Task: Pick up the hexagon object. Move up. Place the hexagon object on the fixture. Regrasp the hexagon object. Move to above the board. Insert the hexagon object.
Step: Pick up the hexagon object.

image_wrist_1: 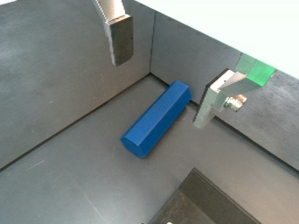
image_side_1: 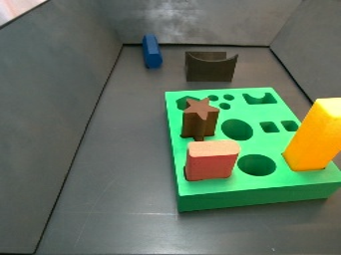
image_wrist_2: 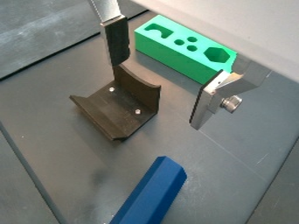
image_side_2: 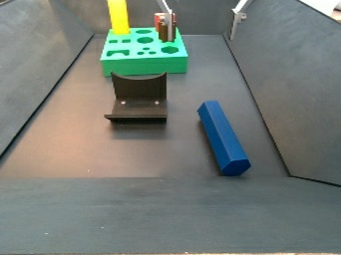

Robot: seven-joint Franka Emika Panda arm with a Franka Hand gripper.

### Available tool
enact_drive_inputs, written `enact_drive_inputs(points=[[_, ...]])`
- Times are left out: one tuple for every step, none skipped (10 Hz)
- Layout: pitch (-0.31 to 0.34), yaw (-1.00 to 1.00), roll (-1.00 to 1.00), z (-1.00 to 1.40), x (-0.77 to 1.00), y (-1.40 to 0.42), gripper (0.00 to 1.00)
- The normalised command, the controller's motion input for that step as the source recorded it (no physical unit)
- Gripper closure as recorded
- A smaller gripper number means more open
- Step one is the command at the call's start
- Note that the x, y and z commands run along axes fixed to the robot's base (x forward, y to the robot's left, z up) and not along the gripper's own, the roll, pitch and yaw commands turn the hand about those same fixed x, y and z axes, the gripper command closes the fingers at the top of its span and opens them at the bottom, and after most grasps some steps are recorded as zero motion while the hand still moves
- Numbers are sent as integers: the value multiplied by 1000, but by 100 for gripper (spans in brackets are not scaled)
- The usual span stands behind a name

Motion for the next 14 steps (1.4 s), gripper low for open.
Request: enact_drive_inputs(points=[[-147, 29, -21, -609, -343, 349, 0], [-154, 243, 39, -1000, -406, 426, 0], [-137, 214, 59, -1000, -206, 271, 0], [-83, 194, 40, -1000, -20, 206, 0], [-31, 126, 37, -1000, 0, 109, 0], [-19, 114, 30, -1000, 0, 37, 0], [-11, 100, 26, -1000, 20, 0, 0], [-10, 71, 37, -1000, 0, 0, 0], [-13, 63, 57, -1000, 0, 0, 0], [-19, 80, 74, -1000, 0, 0, 0], [-21, 103, 106, -1000, 0, 0, 0], [-4, 91, 113, -1000, -14, 0, 0], [0, 77, 120, -1000, -29, 0, 0], [-23, 89, 97, -1000, 0, 0, 0]])
